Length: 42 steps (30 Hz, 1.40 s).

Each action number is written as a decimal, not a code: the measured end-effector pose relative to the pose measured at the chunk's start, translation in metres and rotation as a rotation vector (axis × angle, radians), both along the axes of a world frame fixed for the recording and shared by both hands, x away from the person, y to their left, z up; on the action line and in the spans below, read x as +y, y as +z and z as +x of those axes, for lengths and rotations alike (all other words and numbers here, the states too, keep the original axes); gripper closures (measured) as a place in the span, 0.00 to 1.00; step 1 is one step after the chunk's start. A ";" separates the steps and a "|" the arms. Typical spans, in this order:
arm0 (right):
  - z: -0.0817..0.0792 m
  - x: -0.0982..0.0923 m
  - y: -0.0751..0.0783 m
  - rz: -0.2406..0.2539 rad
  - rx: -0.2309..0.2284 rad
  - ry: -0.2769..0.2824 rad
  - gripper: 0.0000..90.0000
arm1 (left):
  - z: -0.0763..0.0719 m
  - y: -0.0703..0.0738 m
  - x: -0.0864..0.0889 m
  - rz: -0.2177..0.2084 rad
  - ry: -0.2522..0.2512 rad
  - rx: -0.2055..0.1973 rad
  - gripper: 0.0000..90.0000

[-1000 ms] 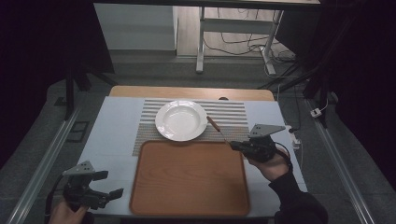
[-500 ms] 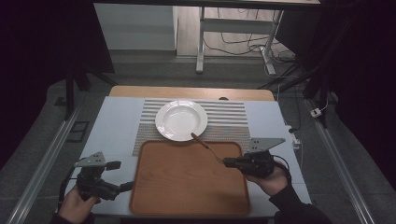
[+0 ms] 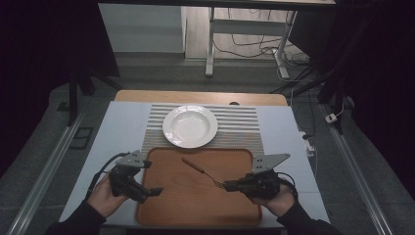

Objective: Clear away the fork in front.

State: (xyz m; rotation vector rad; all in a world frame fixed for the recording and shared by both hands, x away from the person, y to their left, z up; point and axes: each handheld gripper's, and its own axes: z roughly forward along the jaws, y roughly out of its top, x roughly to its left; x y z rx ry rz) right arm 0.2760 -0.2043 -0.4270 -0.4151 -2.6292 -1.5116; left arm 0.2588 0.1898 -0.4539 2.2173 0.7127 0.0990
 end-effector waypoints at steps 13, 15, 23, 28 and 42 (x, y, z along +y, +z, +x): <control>-0.011 0.019 -0.002 -0.005 0.029 0.157 1.00 | 0.021 -0.002 -0.059 0.125 -0.312 -0.077 0.13; -0.012 0.021 -0.003 -0.009 0.030 0.183 1.00 | 0.021 -0.001 -0.064 0.142 -0.350 -0.095 0.22; -0.017 0.025 -0.003 -0.024 0.031 0.264 1.00 | 0.021 -0.003 -0.077 0.190 -0.514 -0.074 0.62; -0.019 0.027 -0.004 -0.043 0.031 0.306 1.00 | 0.017 -0.005 -0.081 0.225 -0.621 -0.050 0.79; -0.012 0.023 -0.012 -0.080 -0.014 0.147 0.82 | 0.010 -0.013 -0.085 0.275 -0.626 -0.020 0.89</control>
